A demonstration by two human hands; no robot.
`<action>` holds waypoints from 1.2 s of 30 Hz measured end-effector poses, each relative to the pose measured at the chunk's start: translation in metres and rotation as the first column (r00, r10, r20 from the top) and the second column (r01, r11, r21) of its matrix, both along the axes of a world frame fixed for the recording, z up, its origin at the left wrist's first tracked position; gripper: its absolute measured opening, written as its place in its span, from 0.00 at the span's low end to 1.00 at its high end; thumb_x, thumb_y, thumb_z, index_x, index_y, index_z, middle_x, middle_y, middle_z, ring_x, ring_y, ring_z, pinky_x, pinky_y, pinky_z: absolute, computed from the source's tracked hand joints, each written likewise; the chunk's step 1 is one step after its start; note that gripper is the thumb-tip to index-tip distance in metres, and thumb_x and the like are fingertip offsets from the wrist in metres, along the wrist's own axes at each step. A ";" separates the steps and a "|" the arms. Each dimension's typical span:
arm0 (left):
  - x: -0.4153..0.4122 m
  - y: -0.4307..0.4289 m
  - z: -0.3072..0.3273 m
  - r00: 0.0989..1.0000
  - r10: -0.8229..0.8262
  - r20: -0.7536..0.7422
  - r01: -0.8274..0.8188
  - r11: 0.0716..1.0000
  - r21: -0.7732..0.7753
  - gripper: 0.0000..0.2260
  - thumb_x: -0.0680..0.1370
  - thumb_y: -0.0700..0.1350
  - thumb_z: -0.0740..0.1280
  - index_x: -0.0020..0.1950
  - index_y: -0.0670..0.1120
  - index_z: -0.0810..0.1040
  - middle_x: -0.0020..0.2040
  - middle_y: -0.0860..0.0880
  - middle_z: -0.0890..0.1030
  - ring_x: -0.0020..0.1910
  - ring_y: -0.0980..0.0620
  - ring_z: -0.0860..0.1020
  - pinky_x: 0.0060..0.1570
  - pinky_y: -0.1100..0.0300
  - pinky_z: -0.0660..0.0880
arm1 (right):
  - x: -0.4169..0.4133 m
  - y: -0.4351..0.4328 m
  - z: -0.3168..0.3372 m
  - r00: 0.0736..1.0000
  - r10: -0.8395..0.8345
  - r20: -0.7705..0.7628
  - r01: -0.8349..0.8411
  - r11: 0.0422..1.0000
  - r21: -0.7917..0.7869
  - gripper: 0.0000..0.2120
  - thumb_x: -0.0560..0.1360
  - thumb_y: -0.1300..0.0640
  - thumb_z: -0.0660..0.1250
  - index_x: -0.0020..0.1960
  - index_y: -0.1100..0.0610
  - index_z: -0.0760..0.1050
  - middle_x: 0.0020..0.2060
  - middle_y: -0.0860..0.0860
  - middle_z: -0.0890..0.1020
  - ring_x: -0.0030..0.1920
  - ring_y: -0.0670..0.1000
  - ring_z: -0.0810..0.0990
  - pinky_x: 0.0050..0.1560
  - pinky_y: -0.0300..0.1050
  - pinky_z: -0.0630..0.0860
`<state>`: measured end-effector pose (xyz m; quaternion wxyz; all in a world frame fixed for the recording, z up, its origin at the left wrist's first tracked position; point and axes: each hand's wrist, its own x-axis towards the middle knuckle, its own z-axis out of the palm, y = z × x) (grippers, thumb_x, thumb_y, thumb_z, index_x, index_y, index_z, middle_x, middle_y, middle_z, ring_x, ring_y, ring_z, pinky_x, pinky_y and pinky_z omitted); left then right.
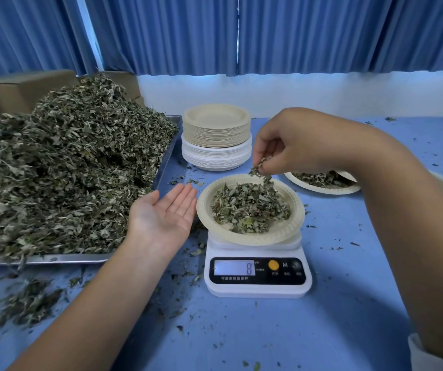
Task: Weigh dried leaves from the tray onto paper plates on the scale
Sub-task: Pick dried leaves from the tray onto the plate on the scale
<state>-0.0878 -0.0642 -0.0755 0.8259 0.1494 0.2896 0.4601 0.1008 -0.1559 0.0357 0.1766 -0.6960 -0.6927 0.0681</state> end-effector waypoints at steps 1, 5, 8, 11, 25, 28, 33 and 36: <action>0.000 0.000 0.000 1.000 -0.001 0.001 0.001 1.000 0.000 0.20 0.83 0.48 0.51 0.56 0.34 0.75 0.58 0.37 0.79 0.59 0.42 0.77 0.55 0.52 0.75 | 0.000 0.000 0.000 1.000 0.001 -0.011 -0.001 1.000 0.009 0.05 0.70 0.59 0.72 0.39 0.49 0.81 0.33 0.41 0.83 0.36 0.39 0.81 0.44 0.45 0.80; 0.000 0.000 0.000 1.000 -0.004 -0.002 0.004 1.000 0.000 0.20 0.83 0.48 0.51 0.57 0.34 0.75 0.58 0.37 0.79 0.58 0.42 0.77 0.54 0.52 0.75 | -0.002 0.001 -0.001 1.000 0.007 -0.018 -0.007 1.000 0.015 0.06 0.70 0.59 0.72 0.39 0.49 0.81 0.33 0.41 0.83 0.37 0.41 0.81 0.45 0.45 0.80; 0.000 0.000 0.000 1.000 -0.004 -0.004 0.004 1.000 -0.002 0.20 0.83 0.48 0.51 0.57 0.34 0.75 0.58 0.37 0.79 0.58 0.42 0.78 0.54 0.52 0.75 | -0.004 0.001 -0.002 1.000 0.021 -0.020 -0.021 1.000 0.020 0.06 0.70 0.59 0.71 0.39 0.49 0.81 0.33 0.43 0.83 0.38 0.41 0.82 0.46 0.46 0.80; 0.000 0.000 0.000 1.000 -0.005 -0.007 0.005 1.000 0.001 0.20 0.83 0.48 0.51 0.57 0.34 0.75 0.58 0.37 0.79 0.58 0.42 0.78 0.53 0.52 0.76 | -0.003 0.003 -0.002 0.999 0.024 -0.033 -0.022 0.999 0.043 0.06 0.70 0.59 0.72 0.40 0.49 0.81 0.34 0.43 0.83 0.37 0.40 0.80 0.43 0.40 0.78; 0.000 0.001 -0.001 1.000 -0.009 -0.005 0.009 1.000 0.005 0.20 0.83 0.48 0.51 0.58 0.34 0.75 0.58 0.37 0.79 0.59 0.42 0.77 0.52 0.52 0.76 | 0.005 0.026 -0.033 0.992 -0.042 0.116 0.067 0.973 -0.220 0.13 0.70 0.49 0.74 0.54 0.47 0.79 0.46 0.45 0.77 0.45 0.47 0.77 0.46 0.44 0.75; 0.000 0.001 -0.001 1.000 -0.010 -0.002 0.010 1.000 0.005 0.20 0.83 0.48 0.52 0.58 0.34 0.74 0.58 0.37 0.79 0.59 0.42 0.77 0.53 0.52 0.75 | 0.003 0.027 -0.037 0.991 -0.040 0.131 0.072 0.965 -0.251 0.15 0.70 0.47 0.73 0.55 0.48 0.80 0.49 0.46 0.80 0.51 0.49 0.78 0.55 0.50 0.77; 0.000 0.001 -0.001 1.000 -0.014 0.001 0.014 1.000 0.007 0.20 0.83 0.48 0.52 0.57 0.34 0.75 0.58 0.37 0.79 0.60 0.42 0.77 0.53 0.52 0.75 | 0.003 0.027 -0.036 0.993 -0.041 0.114 0.065 0.973 -0.220 0.13 0.70 0.48 0.74 0.53 0.50 0.81 0.47 0.45 0.80 0.48 0.48 0.79 0.50 0.46 0.77; 0.000 0.002 -0.002 1.000 -0.016 0.005 0.016 1.000 0.009 0.20 0.83 0.48 0.52 0.57 0.34 0.75 0.58 0.37 0.79 0.59 0.42 0.77 0.53 0.52 0.76 | 0.004 0.025 -0.033 0.996 -0.040 0.079 0.056 0.978 -0.203 0.13 0.70 0.46 0.74 0.53 0.48 0.80 0.48 0.44 0.80 0.45 0.43 0.77 0.44 0.40 0.75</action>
